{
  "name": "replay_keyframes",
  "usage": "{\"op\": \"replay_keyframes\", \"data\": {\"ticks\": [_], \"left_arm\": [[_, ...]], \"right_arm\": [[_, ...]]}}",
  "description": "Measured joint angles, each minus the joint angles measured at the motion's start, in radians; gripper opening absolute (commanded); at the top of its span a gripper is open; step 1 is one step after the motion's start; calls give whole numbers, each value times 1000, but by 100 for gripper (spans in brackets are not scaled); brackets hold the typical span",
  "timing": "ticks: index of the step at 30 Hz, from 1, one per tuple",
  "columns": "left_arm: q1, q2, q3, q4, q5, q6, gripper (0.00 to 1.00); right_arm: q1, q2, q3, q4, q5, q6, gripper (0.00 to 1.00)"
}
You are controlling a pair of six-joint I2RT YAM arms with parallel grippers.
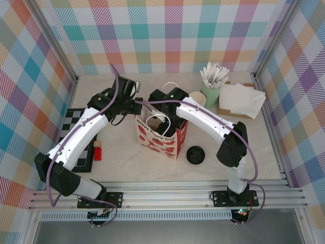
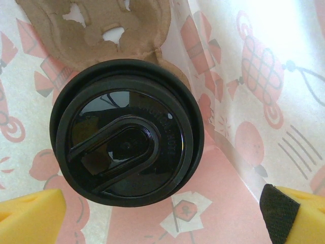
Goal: Pack the takeout coffee
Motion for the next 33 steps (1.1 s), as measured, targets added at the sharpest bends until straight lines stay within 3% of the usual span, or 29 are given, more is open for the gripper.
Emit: {"op": "replay_keyframes", "data": {"ticks": [15,25,33], "left_arm": [[-1,-21,-27,22,0,-19,0],[-6,-34,-68,53,-8,-26,0],[-6,-63,-74,63,-23,-30,0]], "right_arm": [[0,-35,-31,22,8,-7,100],[3,-195,-98,120,27,-29,100],[3,-220,-98,181,36,-53,100]]}}
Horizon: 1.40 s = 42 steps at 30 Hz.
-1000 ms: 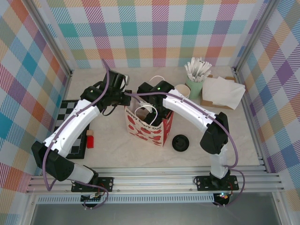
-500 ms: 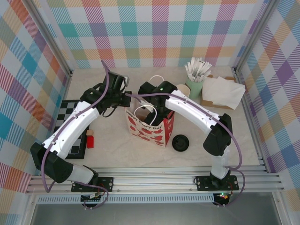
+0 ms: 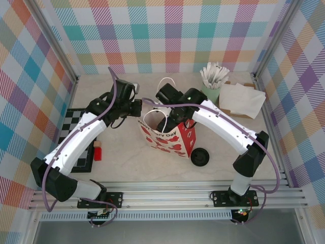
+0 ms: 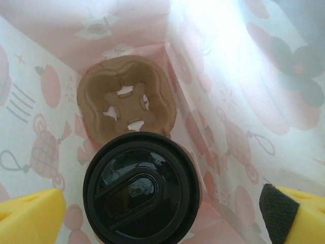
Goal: Pack the takeout coffee
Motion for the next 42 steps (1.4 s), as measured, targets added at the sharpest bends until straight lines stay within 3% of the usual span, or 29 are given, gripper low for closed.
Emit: {"op": "replay_keyframes", "data": {"ticks": [5,15,26,33,42], "left_arm": [[0,-4,0,14,6,0,0],[2,3,0,14,16,-9,0],[6,7,0,12,-13,-14,0],[6,9,1,-3,-48,-10,0],[6,10,2,-20,-68,-11,0]], "right_arm": [[0,23,15,-5,22,-7,100],[0,243,182,-80,18,-3,100],[-1,249,245,-119,16,-15,100],[-1,214,245,-102,31,-42,100],[-3,-30,135,55,58,-60,100]]}}
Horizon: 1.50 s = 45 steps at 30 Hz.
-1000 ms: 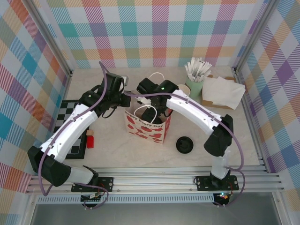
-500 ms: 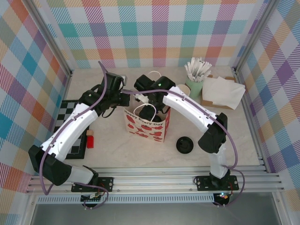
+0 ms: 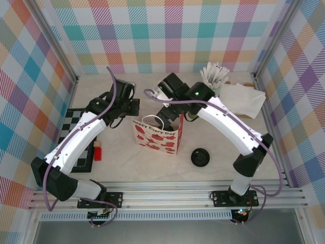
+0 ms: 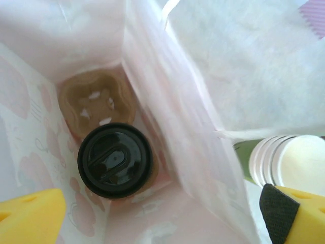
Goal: Pack the takeout coffee
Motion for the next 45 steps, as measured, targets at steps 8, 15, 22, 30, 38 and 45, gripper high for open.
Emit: {"op": "replay_keyframes", "data": {"ticks": [8,15,22,30,38,45], "left_arm": [[0,0,0,1,1,-2,0],[13,0,0,9,34,-37,10],[58,-13,-1,37,97,-85,50],[108,-126,-45,95,79,-143,100],[140,-197,-98,158,-96,-264,100],[145,-166,-123,169,-150,-330,100]], "right_arm": [[-15,-101,-98,141,95,21,100],[-31,-270,-215,350,203,53,100],[-339,-371,-222,323,179,288,100],[-627,-125,-58,105,-103,392,83],[-686,158,153,-9,-184,325,63],[-686,276,279,-14,-150,315,51]]}}
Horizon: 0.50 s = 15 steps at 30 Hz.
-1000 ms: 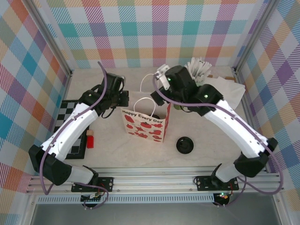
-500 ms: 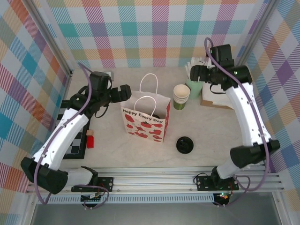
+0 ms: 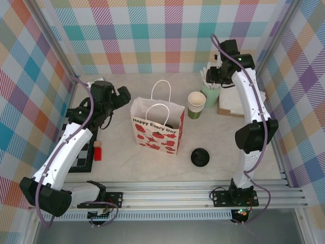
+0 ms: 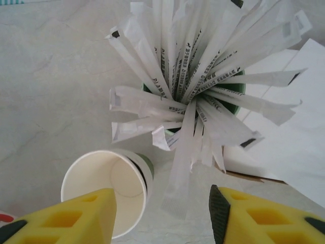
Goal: Pack the takeout coffee
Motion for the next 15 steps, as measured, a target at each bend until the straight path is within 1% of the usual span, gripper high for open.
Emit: {"op": "replay_keyframes", "data": {"ticks": [5,8,13,15], "left_arm": [[0,15,0,0,-25,-3,100],[2,16,1,0,-38,-3,100],[7,38,8,0,-40,-3,100],[7,50,13,0,-40,-3,100]], "right_arm": [[0,56,65,-29,29,0,49],[0,60,66,-50,41,1,48],[2,60,66,-63,48,0,42],[4,60,66,-67,48,1,42]]}}
